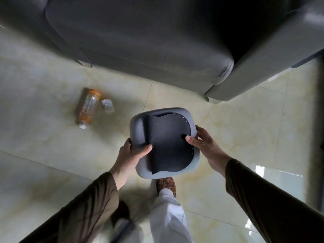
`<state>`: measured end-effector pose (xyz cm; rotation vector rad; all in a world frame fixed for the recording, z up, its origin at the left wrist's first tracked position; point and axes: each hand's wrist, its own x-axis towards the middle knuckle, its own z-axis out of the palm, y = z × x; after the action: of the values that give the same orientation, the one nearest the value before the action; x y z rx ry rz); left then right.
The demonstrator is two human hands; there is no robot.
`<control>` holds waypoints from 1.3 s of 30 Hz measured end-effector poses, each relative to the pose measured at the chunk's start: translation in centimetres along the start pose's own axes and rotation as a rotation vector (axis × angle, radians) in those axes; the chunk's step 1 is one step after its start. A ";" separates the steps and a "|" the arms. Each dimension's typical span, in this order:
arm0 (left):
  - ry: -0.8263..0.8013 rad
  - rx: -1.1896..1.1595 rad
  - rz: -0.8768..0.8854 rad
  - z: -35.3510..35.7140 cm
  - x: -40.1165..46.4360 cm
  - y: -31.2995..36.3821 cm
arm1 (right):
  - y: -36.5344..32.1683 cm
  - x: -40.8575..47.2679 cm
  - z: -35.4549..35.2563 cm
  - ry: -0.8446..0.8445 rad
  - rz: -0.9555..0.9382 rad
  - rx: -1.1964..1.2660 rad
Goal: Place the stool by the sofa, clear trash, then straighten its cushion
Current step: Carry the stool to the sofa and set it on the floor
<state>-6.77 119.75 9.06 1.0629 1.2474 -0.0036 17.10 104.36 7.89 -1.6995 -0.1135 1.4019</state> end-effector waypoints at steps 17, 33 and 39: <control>-0.008 -0.067 -0.086 -0.7 17.4 0.5 | -3.4 17.7 1.0 0.100 0.091 -0.049; 0.043 -0.046 -0.149 1.1 19.5 -0.2 | -2.3 20.3 0.1 0.147 0.088 -0.049; -0.014 -0.057 -0.172 0.3 19.3 -0.1 | -2.4 19.9 0.8 0.174 0.075 -0.074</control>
<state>0.75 129.66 -5.71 0.9031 1.3153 -0.1066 24.56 117.64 -5.09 -1.8963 -0.0046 1.3111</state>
